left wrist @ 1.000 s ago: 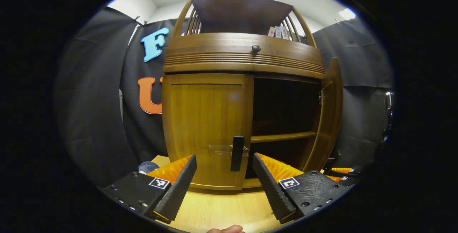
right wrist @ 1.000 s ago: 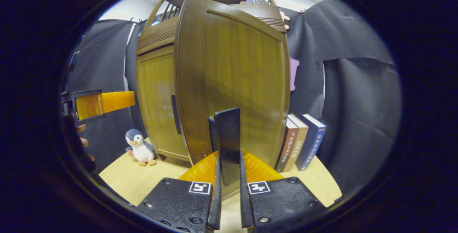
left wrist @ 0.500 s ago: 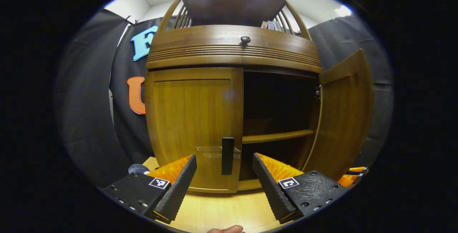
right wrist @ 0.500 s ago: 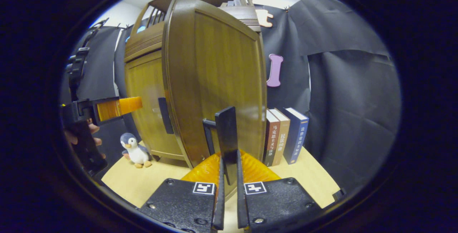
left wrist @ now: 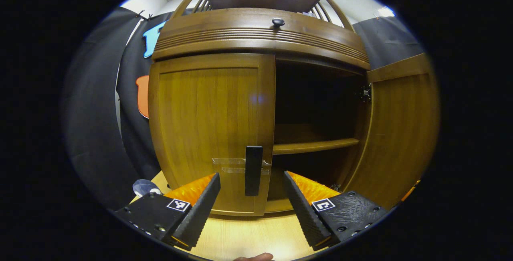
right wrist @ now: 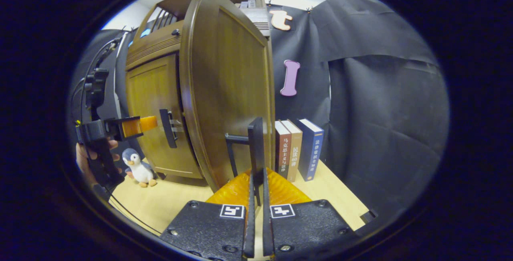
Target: Open the right door of the double-door shoe cabinet with the right hand, and open the left door with the left hand.
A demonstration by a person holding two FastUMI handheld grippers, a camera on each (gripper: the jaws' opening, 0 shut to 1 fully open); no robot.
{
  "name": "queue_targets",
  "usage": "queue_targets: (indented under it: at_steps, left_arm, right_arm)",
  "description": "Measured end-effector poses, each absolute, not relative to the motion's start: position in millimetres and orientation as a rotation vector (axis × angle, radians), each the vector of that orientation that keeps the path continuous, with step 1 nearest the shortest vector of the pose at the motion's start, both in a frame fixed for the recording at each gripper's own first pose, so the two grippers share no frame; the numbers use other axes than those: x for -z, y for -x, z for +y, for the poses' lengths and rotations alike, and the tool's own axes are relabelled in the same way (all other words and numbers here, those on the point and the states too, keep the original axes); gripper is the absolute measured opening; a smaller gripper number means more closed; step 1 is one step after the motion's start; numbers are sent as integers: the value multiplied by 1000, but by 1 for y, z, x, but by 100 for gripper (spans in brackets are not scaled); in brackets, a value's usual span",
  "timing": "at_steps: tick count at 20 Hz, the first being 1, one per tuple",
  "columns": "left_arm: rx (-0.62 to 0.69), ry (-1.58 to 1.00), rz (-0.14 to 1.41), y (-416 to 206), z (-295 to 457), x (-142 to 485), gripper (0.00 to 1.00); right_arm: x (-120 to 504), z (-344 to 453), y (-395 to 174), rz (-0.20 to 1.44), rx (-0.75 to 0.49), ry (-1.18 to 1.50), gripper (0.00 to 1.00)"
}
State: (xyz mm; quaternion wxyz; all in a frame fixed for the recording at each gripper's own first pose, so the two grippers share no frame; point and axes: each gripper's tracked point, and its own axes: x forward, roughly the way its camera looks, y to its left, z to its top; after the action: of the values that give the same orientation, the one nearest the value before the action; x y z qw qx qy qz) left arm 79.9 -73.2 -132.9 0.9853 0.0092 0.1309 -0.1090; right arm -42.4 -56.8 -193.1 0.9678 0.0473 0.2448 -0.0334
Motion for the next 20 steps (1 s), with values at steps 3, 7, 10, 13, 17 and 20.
queue_targets:
  at_steps: [3, 7, 10, 13, 17, 20]
  left_arm:
    - [211, -15, 287, -95, -74, 149, 95]
    - [238, -13, 313, -110, -80, 167, 94]
    - [219, -15, 308, -125, -78, 171, 94]
    - [229, -2, 304, -135, -83, 174, 94]
    - [223, -40, 322, -149, -86, 175, 83]
    - [238, -49, 316, -159, -89, 183, 81]
  right_arm:
    - [191, -71, 52, 500, 111, -85, 10]
    - [188, -92, 58, 504, 168, -99, 11]
    - [184, -108, 63, 493, 210, -114, 10]
    - [180, -127, 69, 485, 274, -120, 3]
    - [172, -151, 81, 476, 337, -159, 4]
    - [164, -156, 86, 462, 353, -157, 0]
